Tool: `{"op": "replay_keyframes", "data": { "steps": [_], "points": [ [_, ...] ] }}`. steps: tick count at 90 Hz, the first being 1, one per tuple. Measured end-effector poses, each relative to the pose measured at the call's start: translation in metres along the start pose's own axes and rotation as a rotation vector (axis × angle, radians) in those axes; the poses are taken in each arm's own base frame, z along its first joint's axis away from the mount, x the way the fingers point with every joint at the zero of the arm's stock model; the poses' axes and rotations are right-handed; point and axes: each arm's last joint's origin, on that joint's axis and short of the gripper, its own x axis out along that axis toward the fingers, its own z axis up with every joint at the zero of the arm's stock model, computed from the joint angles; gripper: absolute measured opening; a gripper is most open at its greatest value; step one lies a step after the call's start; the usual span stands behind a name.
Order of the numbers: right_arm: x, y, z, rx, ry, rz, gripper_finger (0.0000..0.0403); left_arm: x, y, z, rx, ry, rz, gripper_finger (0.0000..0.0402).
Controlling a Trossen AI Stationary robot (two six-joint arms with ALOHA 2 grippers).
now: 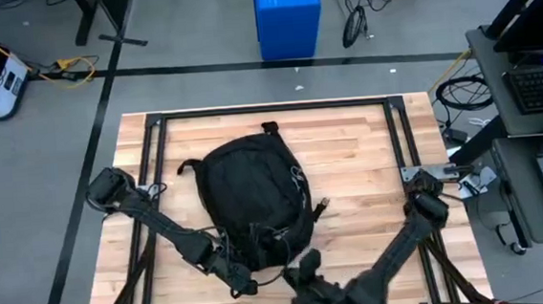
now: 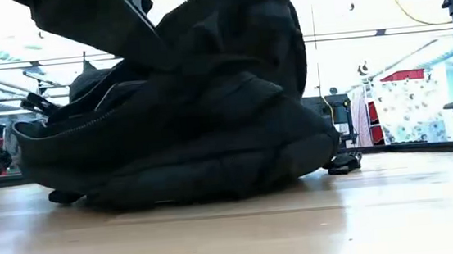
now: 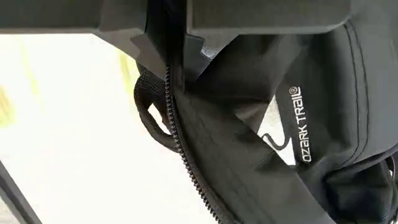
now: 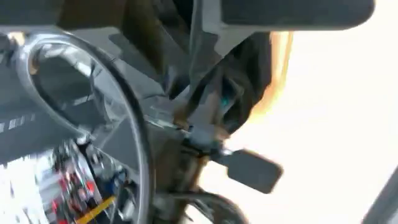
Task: Unpack backpack
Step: Close the black backpack
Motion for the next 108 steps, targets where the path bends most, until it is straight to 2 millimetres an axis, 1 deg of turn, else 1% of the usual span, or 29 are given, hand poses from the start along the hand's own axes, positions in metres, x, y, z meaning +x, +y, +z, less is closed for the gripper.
{"op": "replay_keyframes", "data": {
  "steps": [11,15,20,27,35,44,55,62,68,73,82,92,100,108],
  "points": [
    [-0.007,0.023,-0.006,-0.184,-0.013,0.056,0.0099,0.001,0.002,0.000,-0.004,0.001,0.001,0.0003],
    [-0.009,0.024,-0.005,-0.180,-0.026,0.063,0.0116,0.001,0.002,0.001,-0.006,0.001,-0.002,0.0003],
    [-0.009,0.021,-0.001,-0.138,-0.035,0.058,0.0137,0.001,0.002,0.001,-0.007,0.000,-0.005,0.0003],
    [0.001,0.022,-0.004,-0.133,-0.012,0.046,0.0169,0.001,0.002,0.001,-0.008,-0.001,-0.006,0.0003],
    [0.015,0.026,-0.009,-0.184,0.022,0.049,0.0202,0.001,0.002,0.001,-0.009,-0.002,-0.006,0.0003],
    [0.025,0.019,-0.007,-0.199,0.033,0.039,0.0232,0.001,0.002,0.001,-0.010,-0.004,-0.008,0.0002],
    [0.045,0.008,-0.009,-0.202,0.076,0.020,0.0255,0.001,0.002,0.002,-0.012,-0.002,-0.021,0.0002],
    [0.054,0.003,-0.009,-0.199,0.097,0.044,0.0260,0.001,0.002,0.002,-0.015,-0.002,-0.024,0.0002],
    [0.061,-0.001,-0.012,-0.191,0.130,0.106,0.0262,0.001,0.002,0.002,-0.014,-0.002,-0.025,0.0002],
    [0.072,-0.003,-0.016,-0.171,0.165,0.137,0.0263,0.000,0.002,0.002,-0.014,-0.002,-0.026,0.0002],
    [0.085,-0.003,-0.022,-0.192,0.211,0.126,0.0263,0.001,0.003,0.002,-0.013,0.003,-0.024,0.0002],
    [0.092,-0.003,-0.027,-0.224,0.242,0.113,0.0261,0.001,0.003,0.001,-0.010,0.006,-0.023,0.0002],
    [0.096,-0.005,-0.029,-0.204,0.258,0.107,0.0239,0.001,0.004,0.001,-0.008,0.012,-0.020,0.0002],
    [0.097,-0.006,-0.029,-0.196,0.262,0.101,0.0189,0.002,0.005,0.001,-0.009,0.017,-0.021,0.0002]
  ]
}}
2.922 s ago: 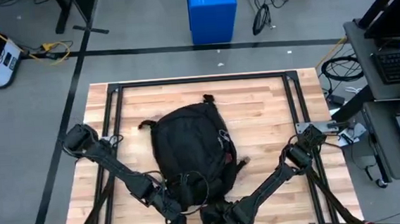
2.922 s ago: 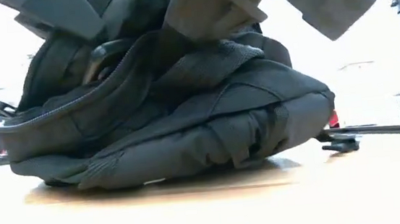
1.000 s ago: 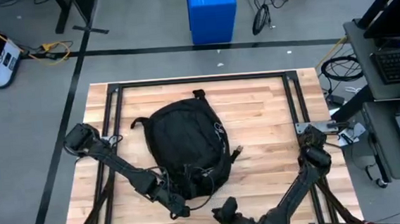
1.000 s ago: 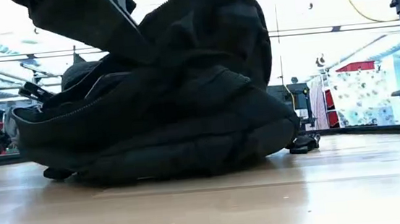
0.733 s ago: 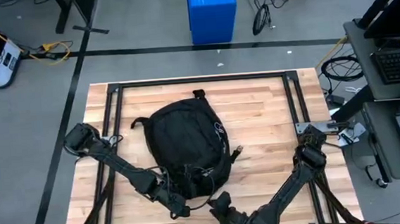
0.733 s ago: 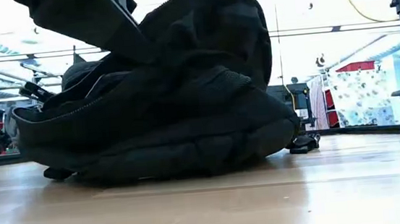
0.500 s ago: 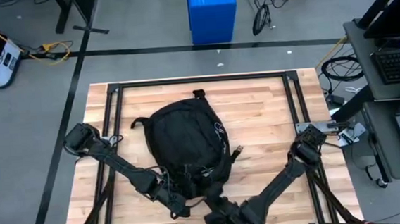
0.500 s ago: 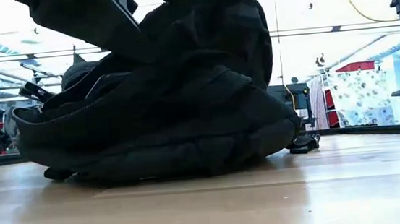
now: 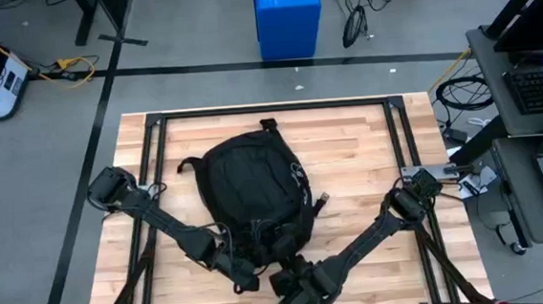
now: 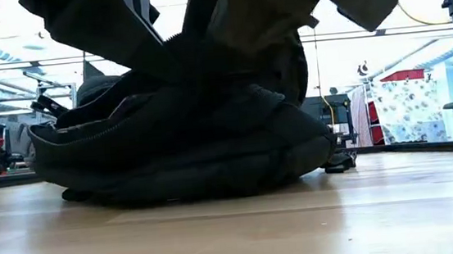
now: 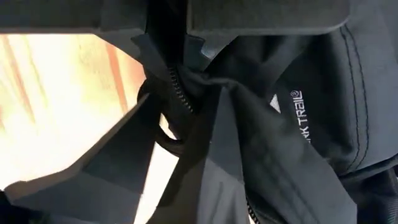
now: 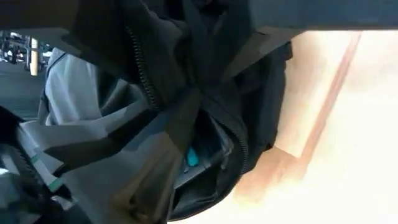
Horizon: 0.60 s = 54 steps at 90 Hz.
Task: Unpack backpack
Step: Close the black backpack
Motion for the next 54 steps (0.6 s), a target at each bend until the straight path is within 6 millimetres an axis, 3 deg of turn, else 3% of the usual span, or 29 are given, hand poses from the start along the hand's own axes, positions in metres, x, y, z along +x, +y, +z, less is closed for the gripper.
{"op": "replay_keyframes", "data": {
  "steps": [20,54],
  "points": [
    [0.0040,-0.0035,-0.0032,0.036,0.033,0.016,0.0019,-0.0007,-0.0004,0.0032,-0.002,-0.004,-0.007,0.0002],
    [0.0015,-0.0011,-0.0062,0.055,0.052,0.019,0.0004,-0.0026,0.0003,0.0052,-0.047,-0.011,-0.001,0.0012]
  ]
}}
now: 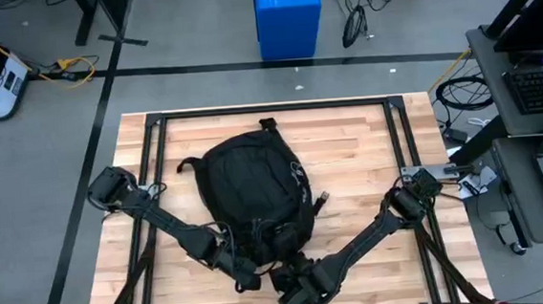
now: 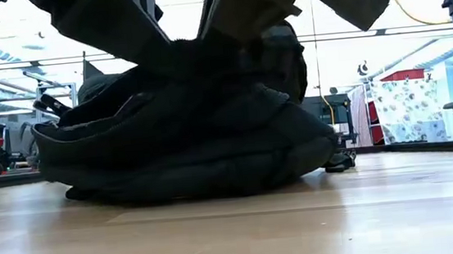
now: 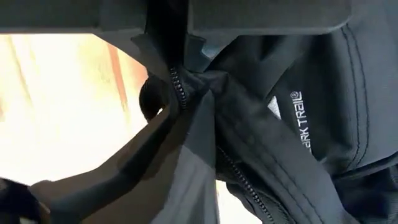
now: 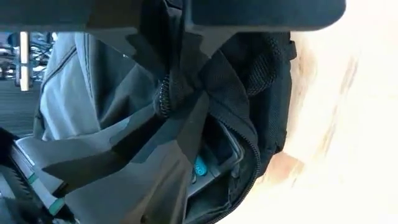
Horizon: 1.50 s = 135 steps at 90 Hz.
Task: Unpack backpack
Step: Close the black backpack
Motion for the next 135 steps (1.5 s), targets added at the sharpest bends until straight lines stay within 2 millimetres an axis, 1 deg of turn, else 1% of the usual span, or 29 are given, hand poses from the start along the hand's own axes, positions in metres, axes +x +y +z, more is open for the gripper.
{"op": "replay_keyframes", "data": {
  "steps": [9,21,29,42,51,63,71,82,90,98,105,118,135],
  "points": [
    [-0.002,0.004,-0.008,-0.035,0.051,0.014,0.0002,-0.003,0.000,0.004,-0.001,-0.033,-0.006,0.0049],
    [-0.002,0.005,-0.013,-0.015,0.098,0.013,0.0001,-0.007,-0.004,0.013,0.010,-0.109,-0.036,0.0115],
    [-0.004,0.004,-0.018,-0.013,0.127,0.001,0.0001,-0.011,-0.001,0.017,0.009,-0.126,-0.037,0.0158],
    [-0.008,0.006,-0.024,-0.033,0.169,-0.010,0.0000,-0.024,0.002,0.022,0.002,-0.145,-0.044,0.0207],
    [-0.013,0.007,-0.029,-0.054,0.201,-0.022,0.0000,-0.038,0.006,0.027,-0.011,-0.172,-0.056,0.0222],
    [-0.019,0.009,-0.034,-0.067,0.228,-0.035,0.0000,-0.060,0.010,0.032,-0.012,-0.203,-0.071,0.0225],
    [-0.027,0.009,-0.035,-0.065,0.211,-0.032,0.0000,-0.067,0.012,0.027,0.028,-0.144,-0.058,0.0226],
    [-0.045,0.008,-0.036,-0.059,0.171,-0.022,0.0000,-0.068,0.014,0.007,0.130,0.000,0.051,0.0226],
    [-0.063,0.005,-0.037,-0.037,0.134,-0.005,0.0000,-0.062,0.014,-0.007,0.206,0.075,0.127,0.0226],
    [-0.081,-0.002,-0.038,-0.018,0.093,0.011,0.0000,-0.052,0.011,-0.023,0.317,0.133,0.147,0.0226],
    [-0.091,-0.005,-0.040,-0.013,0.074,0.024,0.0000,-0.041,0.008,-0.031,0.398,0.140,0.162,0.0226],
    [-0.093,-0.008,-0.041,0.012,0.085,0.058,0.0000,-0.015,0.001,-0.047,0.529,0.176,0.167,0.0226],
    [-0.091,-0.009,-0.040,0.021,0.094,0.069,0.0000,0.012,-0.005,-0.052,0.626,0.157,0.196,0.0226]
  ]
}}
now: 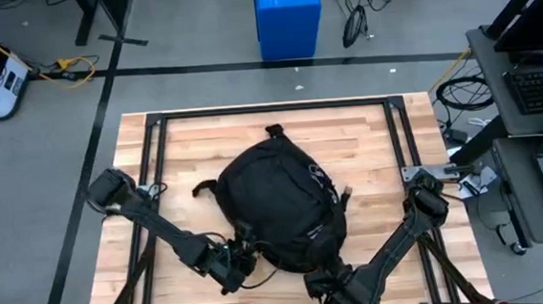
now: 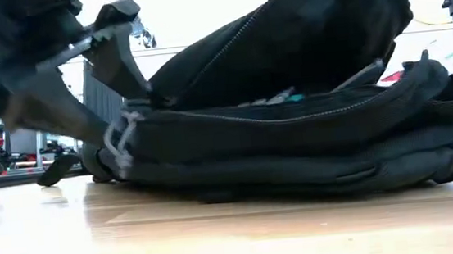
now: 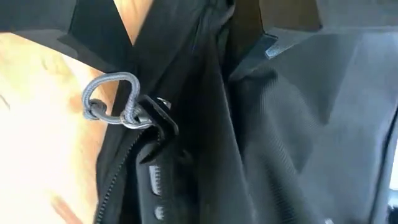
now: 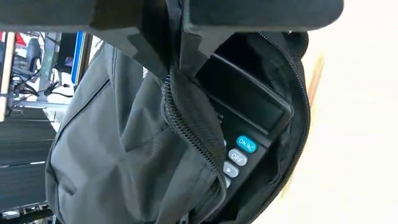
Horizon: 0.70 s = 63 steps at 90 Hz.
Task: Unpack backpack
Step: Close the black backpack
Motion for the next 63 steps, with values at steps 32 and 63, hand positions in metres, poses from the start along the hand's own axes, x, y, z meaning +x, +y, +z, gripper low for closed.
{"op": "replay_keyframes", "data": {
  "steps": [32,63],
  "points": [
    [0.000,0.000,0.000,-0.016,0.005,0.009,0.0000,0.037,0.011,-0.007,-0.098,0.059,0.043,0.0171],
    [-0.002,-0.006,-0.008,0.164,0.049,-0.052,0.0008,0.036,0.019,0.003,-0.152,0.026,0.015,0.0013]
  ]
}}
